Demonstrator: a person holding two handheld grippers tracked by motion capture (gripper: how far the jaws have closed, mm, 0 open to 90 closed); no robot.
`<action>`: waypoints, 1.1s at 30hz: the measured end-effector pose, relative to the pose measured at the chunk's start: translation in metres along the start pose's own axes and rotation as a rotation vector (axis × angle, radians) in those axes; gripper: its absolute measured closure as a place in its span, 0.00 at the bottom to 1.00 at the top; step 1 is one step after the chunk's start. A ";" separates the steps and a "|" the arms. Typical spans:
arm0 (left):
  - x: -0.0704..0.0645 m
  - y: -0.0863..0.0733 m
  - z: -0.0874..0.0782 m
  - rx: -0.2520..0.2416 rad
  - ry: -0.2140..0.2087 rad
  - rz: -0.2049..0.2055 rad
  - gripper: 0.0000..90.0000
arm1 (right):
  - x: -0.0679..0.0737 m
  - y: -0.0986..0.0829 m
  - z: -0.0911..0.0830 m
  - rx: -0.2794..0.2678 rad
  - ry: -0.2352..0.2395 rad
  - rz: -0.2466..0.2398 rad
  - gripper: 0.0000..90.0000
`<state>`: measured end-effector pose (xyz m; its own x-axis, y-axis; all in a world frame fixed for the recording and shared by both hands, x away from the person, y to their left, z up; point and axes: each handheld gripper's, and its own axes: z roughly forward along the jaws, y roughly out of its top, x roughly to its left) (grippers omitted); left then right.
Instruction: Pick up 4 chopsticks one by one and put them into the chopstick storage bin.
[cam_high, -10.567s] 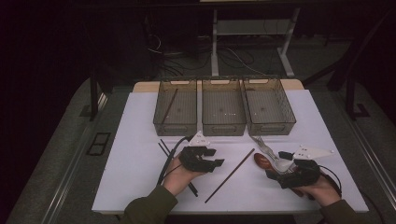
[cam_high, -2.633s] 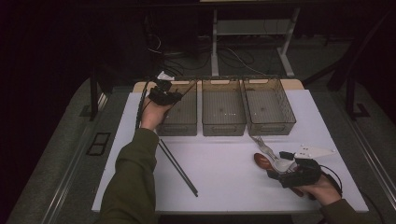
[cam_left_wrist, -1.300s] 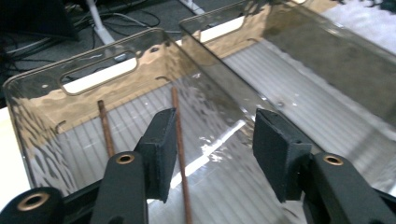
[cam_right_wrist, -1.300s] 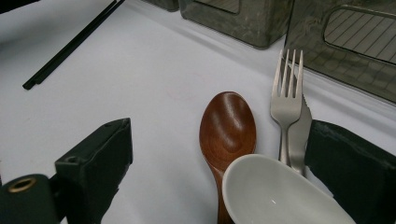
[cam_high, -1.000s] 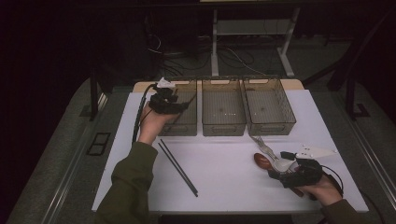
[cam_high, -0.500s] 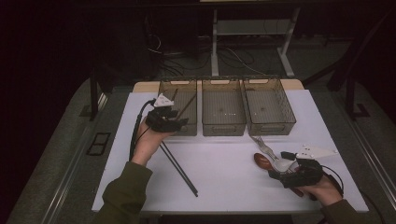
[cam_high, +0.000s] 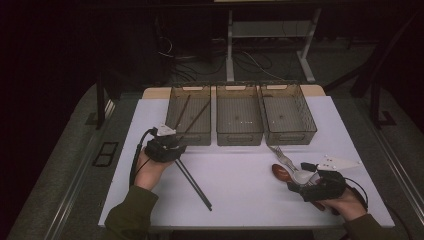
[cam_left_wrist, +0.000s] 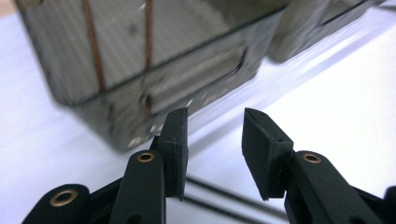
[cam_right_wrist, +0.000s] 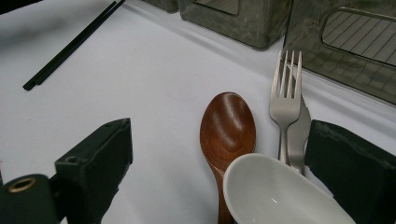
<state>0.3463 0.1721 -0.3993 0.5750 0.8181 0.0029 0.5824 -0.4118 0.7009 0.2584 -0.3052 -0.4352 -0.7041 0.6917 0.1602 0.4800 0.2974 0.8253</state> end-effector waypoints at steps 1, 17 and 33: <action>0.001 -0.003 0.001 0.006 0.000 -0.008 0.67 | 0.000 0.000 0.000 0.000 0.000 0.000 0.08; 0.027 -0.026 0.015 0.109 0.048 -0.088 0.87 | 0.000 0.000 0.000 -0.001 -0.003 -0.001 0.08; 0.024 -0.026 0.028 0.114 0.040 -0.065 0.94 | 0.000 0.000 0.000 -0.001 -0.003 0.001 0.08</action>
<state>0.3610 0.1908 -0.4371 0.5119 0.8590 -0.0104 0.6805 -0.3981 0.6151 0.2581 -0.3051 -0.4352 -0.7023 0.6938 0.1594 0.4802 0.2965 0.8255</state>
